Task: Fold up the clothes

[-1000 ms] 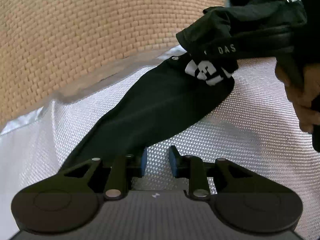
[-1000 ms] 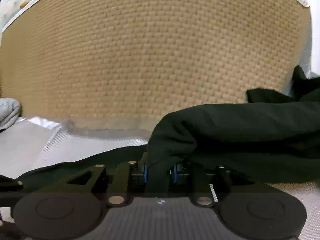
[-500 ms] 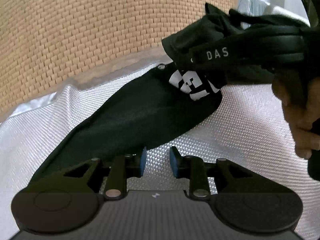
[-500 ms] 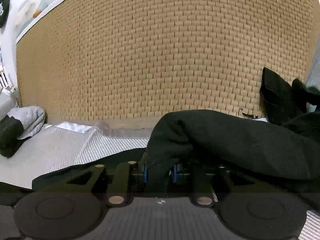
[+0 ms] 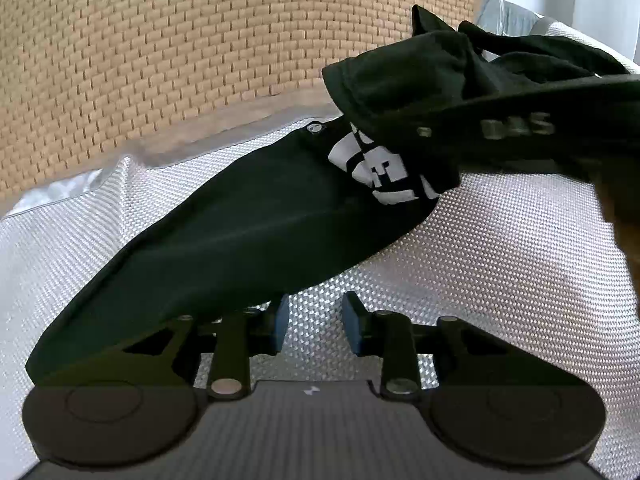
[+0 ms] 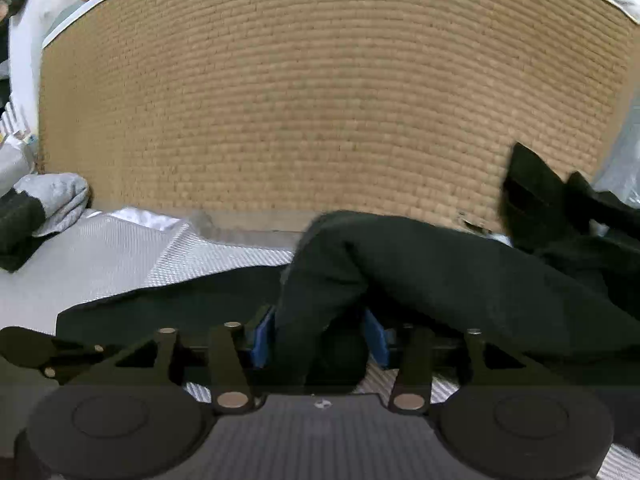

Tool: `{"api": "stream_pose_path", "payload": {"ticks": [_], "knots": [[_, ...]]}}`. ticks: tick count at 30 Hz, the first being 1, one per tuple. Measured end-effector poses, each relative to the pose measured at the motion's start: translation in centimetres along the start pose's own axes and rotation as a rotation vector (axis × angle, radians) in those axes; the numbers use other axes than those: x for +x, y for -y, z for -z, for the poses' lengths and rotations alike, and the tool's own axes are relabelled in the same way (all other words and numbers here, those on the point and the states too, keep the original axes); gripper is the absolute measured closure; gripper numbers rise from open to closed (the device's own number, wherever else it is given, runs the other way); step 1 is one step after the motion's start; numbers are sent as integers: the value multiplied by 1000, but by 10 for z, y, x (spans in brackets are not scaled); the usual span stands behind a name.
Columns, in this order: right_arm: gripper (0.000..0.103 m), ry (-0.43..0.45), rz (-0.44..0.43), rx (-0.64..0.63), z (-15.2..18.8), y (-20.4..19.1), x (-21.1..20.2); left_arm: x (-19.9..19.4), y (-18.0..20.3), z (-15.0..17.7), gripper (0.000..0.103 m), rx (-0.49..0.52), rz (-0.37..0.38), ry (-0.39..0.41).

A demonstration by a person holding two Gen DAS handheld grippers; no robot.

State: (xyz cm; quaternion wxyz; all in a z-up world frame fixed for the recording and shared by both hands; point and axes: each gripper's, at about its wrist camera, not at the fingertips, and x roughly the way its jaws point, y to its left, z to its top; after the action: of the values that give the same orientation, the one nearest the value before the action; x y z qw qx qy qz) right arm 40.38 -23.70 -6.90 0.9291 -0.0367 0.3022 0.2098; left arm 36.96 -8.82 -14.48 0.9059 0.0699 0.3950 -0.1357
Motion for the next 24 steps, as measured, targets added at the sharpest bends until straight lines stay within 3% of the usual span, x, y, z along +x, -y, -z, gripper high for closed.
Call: {"api": "stream_pose_path", "payload": {"ticks": [7,18,21,24], "knots": [[32,53,67,88,12,35,-24,0,9,0,67,13,24,14],[32,69,203,267,26,94,-49,11,24,-8,59,0,49,25],[31,82,309,272,30,107,-52,13,25,-10,58,-4,48,27],[31,51,456,189,37,118,-46,13,26,-10,58,-2,51,31]]}}
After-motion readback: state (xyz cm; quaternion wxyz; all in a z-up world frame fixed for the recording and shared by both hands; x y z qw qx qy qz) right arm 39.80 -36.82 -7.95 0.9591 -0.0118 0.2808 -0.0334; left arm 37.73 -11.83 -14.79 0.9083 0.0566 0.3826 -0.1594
